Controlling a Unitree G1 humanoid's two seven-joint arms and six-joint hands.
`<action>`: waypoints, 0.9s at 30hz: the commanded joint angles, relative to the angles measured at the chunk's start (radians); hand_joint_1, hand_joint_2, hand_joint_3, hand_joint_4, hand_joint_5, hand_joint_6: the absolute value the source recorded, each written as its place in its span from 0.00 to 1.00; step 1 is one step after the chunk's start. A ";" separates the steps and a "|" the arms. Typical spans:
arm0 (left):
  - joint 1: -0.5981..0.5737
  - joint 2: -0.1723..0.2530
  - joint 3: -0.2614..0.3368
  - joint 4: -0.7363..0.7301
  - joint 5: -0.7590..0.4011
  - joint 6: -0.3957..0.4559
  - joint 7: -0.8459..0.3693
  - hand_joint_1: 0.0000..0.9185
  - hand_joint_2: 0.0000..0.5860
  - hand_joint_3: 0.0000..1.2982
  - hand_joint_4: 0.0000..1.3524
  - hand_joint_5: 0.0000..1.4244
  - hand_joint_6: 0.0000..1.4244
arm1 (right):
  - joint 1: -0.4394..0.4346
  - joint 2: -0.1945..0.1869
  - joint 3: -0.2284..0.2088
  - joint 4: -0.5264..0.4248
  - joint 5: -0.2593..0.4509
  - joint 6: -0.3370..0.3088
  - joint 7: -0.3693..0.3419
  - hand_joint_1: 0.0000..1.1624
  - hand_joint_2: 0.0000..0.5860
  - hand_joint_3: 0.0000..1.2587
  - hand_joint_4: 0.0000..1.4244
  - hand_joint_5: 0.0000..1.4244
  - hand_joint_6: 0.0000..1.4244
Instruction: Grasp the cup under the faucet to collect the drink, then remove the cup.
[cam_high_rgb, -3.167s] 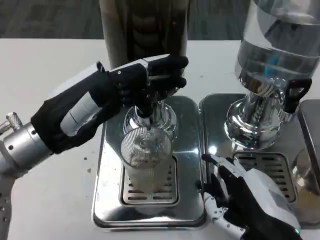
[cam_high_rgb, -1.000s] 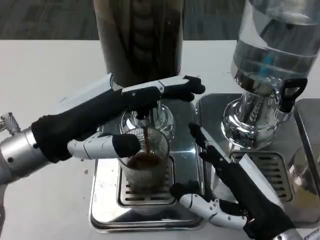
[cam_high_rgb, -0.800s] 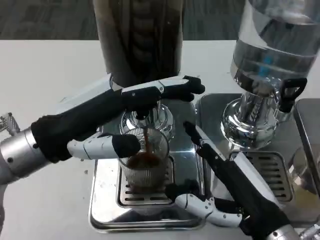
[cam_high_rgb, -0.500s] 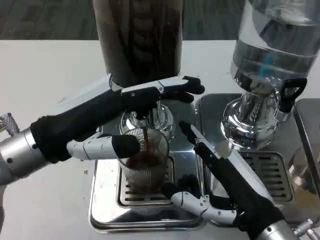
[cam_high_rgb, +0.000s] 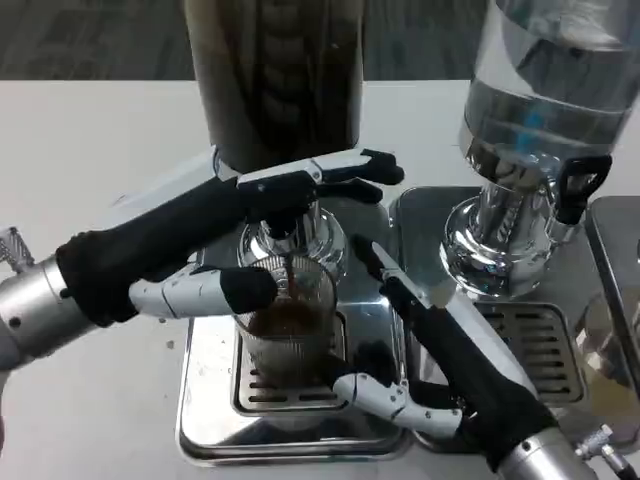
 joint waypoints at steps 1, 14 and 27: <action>0.026 0.015 -0.003 -0.009 0.020 -0.001 -0.003 0.00 0.16 0.14 0.06 0.12 0.09 | -0.032 0.012 0.006 0.024 0.004 -0.019 -0.009 0.47 0.34 0.00 0.00 0.00 0.01; 0.030 0.015 0.004 -0.003 0.025 -0.005 0.017 0.00 0.16 0.14 0.06 0.12 0.09 | -0.116 0.037 0.025 0.114 -0.003 -0.043 -0.026 0.47 0.34 0.00 0.00 0.00 0.01; 0.040 0.008 0.104 0.008 0.048 -0.018 0.133 0.00 0.16 0.14 0.07 0.12 0.09 | -0.133 0.037 0.027 0.133 0.001 -0.047 -0.025 0.46 0.35 0.00 0.00 0.00 0.02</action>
